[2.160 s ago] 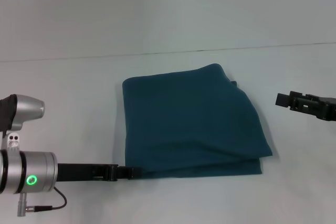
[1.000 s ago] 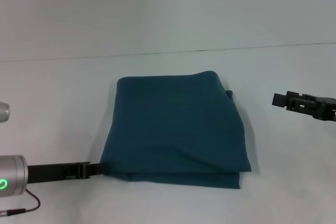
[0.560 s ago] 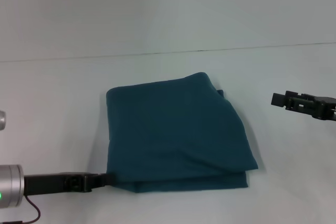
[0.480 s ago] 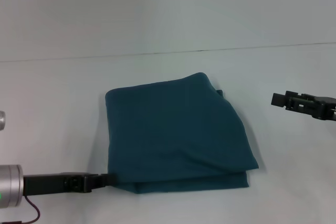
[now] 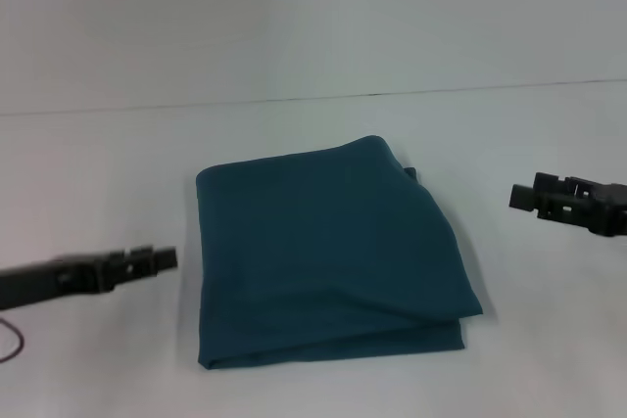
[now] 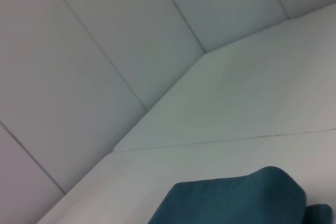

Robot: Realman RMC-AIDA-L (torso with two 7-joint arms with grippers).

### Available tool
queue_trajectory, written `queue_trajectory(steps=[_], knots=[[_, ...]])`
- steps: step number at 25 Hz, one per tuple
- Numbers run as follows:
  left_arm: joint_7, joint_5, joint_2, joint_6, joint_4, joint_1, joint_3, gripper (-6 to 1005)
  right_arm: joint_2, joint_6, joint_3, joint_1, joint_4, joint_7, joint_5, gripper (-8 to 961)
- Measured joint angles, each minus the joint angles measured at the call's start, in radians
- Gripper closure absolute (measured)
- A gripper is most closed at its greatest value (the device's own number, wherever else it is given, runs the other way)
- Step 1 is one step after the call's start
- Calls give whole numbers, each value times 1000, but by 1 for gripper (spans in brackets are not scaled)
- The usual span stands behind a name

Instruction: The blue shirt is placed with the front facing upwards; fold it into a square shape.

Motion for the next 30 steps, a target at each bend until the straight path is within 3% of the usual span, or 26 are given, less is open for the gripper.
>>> queue_trajectory(steps=[5, 9, 14, 19, 30], knots=[[173, -147, -25, 76, -7, 1, -12, 517, 16, -51, 5, -26, 0, -143, 5, 38], [301, -163, -58, 77, -36, -9, 3, 342, 44, -58, 7, -40, 0, -253, 4, 38], [422, -167, -70, 80, -86, -20, 31, 169, 63, -69, -5, -33, 0, -320, -25, 38], [520, -168, -68, 81, -135, -33, 42, 94, 62, -83, -17, -18, 0, -332, -31, 38], [536, -166, -68, 105, -139, -32, 80, 94, 54, -103, -39, 18, 0, -319, -91, 38]])
